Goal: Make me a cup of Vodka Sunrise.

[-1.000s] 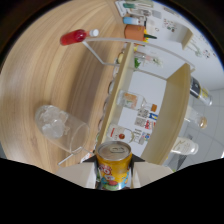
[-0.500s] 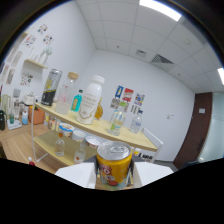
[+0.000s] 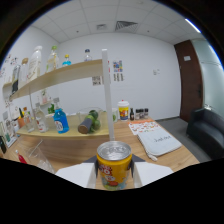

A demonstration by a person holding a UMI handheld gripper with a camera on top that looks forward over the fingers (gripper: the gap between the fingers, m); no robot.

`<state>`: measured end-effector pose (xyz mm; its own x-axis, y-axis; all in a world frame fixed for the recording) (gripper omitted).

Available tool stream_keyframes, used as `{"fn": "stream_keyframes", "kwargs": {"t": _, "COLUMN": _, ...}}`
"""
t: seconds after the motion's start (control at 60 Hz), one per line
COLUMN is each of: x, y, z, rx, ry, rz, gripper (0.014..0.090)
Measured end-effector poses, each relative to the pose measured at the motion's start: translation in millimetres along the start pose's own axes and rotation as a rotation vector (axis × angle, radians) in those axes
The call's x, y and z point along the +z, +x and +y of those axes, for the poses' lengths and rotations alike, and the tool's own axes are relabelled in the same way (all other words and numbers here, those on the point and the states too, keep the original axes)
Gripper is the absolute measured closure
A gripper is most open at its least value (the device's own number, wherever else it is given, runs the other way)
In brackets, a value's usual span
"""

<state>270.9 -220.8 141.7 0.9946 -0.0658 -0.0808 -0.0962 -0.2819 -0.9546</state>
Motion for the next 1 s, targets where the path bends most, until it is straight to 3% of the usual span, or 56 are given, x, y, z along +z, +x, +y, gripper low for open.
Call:
{"fn": "stream_keyframes", "kwargs": {"t": 0.217, "x": 23.6, "y": 6.9, "z": 54.3, "rx": 0.018, "ry": -0.1, "rz": -0.032, "gripper": 0.0537}}
{"fn": "stream_keyframes", "kwargs": {"t": 0.45, "x": 29.5, "y": 4.1, "z": 81.9, "rx": 0.016, "ry": -0.154, "rz": -0.037, "gripper": 0.053}}
{"fn": "stream_keyframes", "kwargs": {"t": 0.633, "x": 24.7, "y": 4.8, "z": 84.1, "rx": -0.006, "ry": -0.127, "rz": -0.02, "gripper": 0.0515}}
{"fn": "stream_keyframes", "kwargs": {"t": 0.833, "x": 18.5, "y": 7.5, "z": 91.6, "rx": -0.052, "ry": -0.155, "rz": 0.008, "gripper": 0.0504}}
{"fn": "stream_keyframes", "kwargs": {"t": 0.867, "x": 17.4, "y": 7.8, "z": 92.4, "rx": -0.049, "ry": -0.169, "rz": 0.015, "gripper": 0.0469}}
{"fn": "stream_keyframes", "kwargs": {"t": 0.883, "x": 16.6, "y": 8.2, "z": 92.5, "rx": -0.049, "ry": -0.176, "rz": 0.02, "gripper": 0.0416}}
{"fn": "stream_keyframes", "kwargs": {"t": 0.9, "x": 15.5, "y": 8.8, "z": 92.2, "rx": -0.049, "ry": -0.182, "rz": 0.026, "gripper": 0.0313}}
{"fn": "stream_keyframes", "kwargs": {"t": 0.967, "x": 9.3, "y": 11.7, "z": 86.8, "rx": -0.051, "ry": -0.196, "rz": 0.06, "gripper": 0.0191}}
{"fn": "stream_keyframes", "kwargs": {"t": 1.0, "x": 3.8, "y": 13.9, "z": 82.9, "rx": -0.052, "ry": -0.203, "rz": 0.082, "gripper": 0.0194}}
